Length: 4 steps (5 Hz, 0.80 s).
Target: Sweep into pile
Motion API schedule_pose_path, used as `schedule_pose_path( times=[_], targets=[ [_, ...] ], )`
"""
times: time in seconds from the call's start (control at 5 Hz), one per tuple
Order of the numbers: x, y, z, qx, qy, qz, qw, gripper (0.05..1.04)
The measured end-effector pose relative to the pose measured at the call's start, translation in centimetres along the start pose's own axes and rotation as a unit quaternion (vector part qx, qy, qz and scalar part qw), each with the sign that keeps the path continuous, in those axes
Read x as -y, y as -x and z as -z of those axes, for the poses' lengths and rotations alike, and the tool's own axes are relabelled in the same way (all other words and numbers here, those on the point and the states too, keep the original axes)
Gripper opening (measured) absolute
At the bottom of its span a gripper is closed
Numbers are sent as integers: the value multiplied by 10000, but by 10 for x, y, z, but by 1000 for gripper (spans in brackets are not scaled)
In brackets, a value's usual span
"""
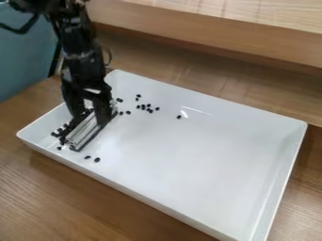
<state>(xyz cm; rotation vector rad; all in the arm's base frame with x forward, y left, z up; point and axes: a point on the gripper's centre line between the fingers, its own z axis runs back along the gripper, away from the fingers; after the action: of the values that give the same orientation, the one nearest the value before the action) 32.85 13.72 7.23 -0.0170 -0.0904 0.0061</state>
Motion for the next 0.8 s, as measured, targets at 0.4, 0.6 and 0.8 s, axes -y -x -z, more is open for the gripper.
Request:
schedule_pose_path(
  times=[0.4,0.6,0.8],
  targets=[
    [19,-1,-36,119,-2,182,9998,999],
    [41,9,-45,124,137,366,9992,999],
    [55,20,-52,158,182,510,9984,999]
  ],
)
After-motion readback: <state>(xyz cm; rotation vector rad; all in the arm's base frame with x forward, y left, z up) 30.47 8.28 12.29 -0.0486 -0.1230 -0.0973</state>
